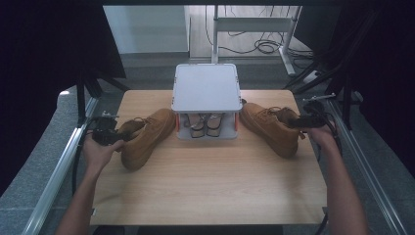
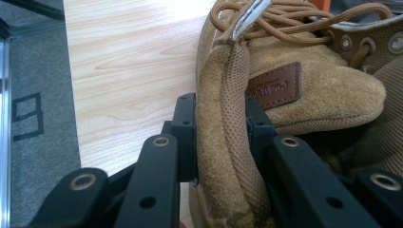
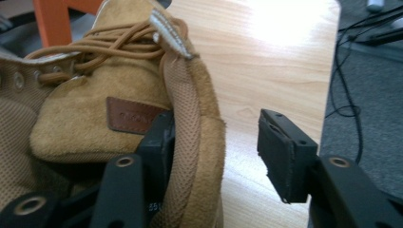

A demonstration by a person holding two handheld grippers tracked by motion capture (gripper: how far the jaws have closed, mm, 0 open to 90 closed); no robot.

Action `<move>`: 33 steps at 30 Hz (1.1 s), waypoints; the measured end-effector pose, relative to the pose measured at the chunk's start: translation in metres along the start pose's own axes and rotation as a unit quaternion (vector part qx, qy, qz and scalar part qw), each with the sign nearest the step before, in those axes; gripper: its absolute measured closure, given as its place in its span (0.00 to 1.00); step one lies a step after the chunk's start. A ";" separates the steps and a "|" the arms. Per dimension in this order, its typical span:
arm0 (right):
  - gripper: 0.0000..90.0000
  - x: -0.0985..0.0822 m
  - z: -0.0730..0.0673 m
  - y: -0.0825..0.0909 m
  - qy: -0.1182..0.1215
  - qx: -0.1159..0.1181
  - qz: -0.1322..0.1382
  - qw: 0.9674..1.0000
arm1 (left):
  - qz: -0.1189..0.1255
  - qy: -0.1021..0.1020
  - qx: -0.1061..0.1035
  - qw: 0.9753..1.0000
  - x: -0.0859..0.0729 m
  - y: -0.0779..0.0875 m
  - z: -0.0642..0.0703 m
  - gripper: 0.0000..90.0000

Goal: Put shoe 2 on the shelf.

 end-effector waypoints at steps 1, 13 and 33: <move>0.57 0.000 0.000 -0.001 0.000 0.004 -0.007 1.000 | -0.001 0.000 -0.001 1.000 0.000 0.000 0.000 0.80; 0.82 -0.001 -0.008 -0.003 -0.010 0.024 -0.043 0.999 | -0.015 0.018 -0.015 1.000 0.000 -0.003 -0.001 0.71; 0.85 0.004 -0.018 0.006 -0.063 0.013 0.017 0.998 | 0.033 0.036 -0.022 0.999 0.014 0.000 0.004 0.86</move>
Point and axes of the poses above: each handheld gripper's, and its own axes: y roughly backward along the jaws, x roughly out of its top, z roughly to its right, the point moved 7 cm from there along -y, roughly forward along the jaws, and after that the axes turned 15 degrees about z, right-handed, at the moved point
